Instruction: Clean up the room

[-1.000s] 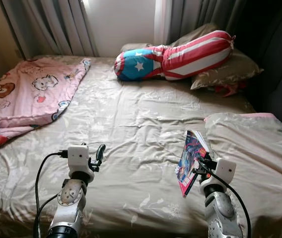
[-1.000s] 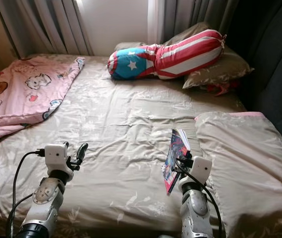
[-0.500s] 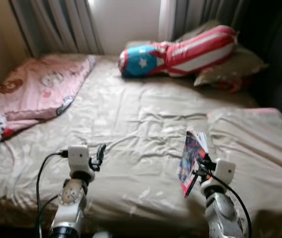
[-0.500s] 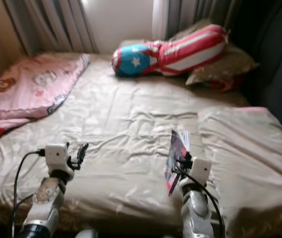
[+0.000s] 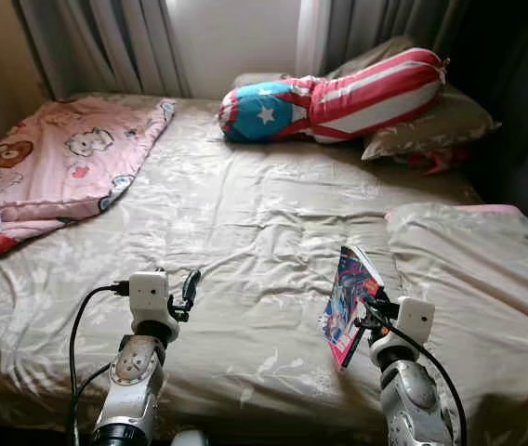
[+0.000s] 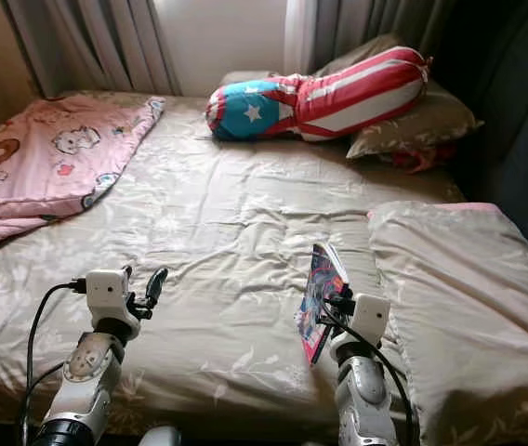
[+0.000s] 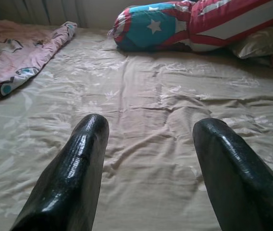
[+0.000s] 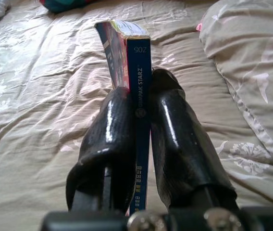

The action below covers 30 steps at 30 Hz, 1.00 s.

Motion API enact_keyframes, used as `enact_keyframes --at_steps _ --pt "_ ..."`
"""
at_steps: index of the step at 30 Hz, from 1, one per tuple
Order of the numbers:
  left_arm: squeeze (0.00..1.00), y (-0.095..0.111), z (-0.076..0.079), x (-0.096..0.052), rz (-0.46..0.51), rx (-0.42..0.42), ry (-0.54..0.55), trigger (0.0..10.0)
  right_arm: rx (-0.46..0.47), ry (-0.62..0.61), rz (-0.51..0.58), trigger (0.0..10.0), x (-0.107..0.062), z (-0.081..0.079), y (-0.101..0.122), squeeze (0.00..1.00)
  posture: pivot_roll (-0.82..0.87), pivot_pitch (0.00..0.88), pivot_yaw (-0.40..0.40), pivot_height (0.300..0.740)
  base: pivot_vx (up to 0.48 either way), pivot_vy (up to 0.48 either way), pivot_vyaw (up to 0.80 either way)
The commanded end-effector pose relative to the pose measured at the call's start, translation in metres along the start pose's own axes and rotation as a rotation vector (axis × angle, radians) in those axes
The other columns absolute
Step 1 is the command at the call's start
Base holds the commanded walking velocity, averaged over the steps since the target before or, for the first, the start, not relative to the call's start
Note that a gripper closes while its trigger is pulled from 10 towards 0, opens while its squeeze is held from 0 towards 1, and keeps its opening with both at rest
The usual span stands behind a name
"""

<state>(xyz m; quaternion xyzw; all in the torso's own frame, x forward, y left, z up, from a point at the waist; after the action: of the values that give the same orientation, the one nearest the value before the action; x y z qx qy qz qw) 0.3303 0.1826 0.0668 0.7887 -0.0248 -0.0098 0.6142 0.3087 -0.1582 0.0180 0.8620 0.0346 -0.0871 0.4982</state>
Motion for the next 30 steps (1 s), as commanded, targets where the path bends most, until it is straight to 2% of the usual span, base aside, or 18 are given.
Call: enact_keyframes --at_steps 1,30 --pt "0.0 0.0043 -0.0005 0.0022 0.007 0.007 -0.002 10.0 0.005 0.021 0.042 10.0 0.0029 -0.0049 0.0088 0.0 -0.04 0.0 -0.025 0.645 0.0 0.0 0.0" --pt "0.0 0.0064 0.0022 0.0029 0.013 0.006 -0.011 10.0 0.001 0.034 0.024 10.0 0.0044 -0.007 0.0059 0.0 -0.03 0.0 -0.021 0.645 0.0 0.0 0.0"
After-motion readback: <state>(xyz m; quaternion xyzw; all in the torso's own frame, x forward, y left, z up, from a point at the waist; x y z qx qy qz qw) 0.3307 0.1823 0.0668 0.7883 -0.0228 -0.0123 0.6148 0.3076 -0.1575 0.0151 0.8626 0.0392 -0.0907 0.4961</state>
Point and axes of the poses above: a point about 5 cm out from each wrist's last joint towards the gripper, its own x axis pointing out of the wrist towards the gripper, its own y axis along the axis of the wrist's last joint, z = x × y, the point moved 3 cm from there along x, pointing out of the wrist towards the gripper, and after that the axes turned 15 degrees about x, right-handed, at the moved point
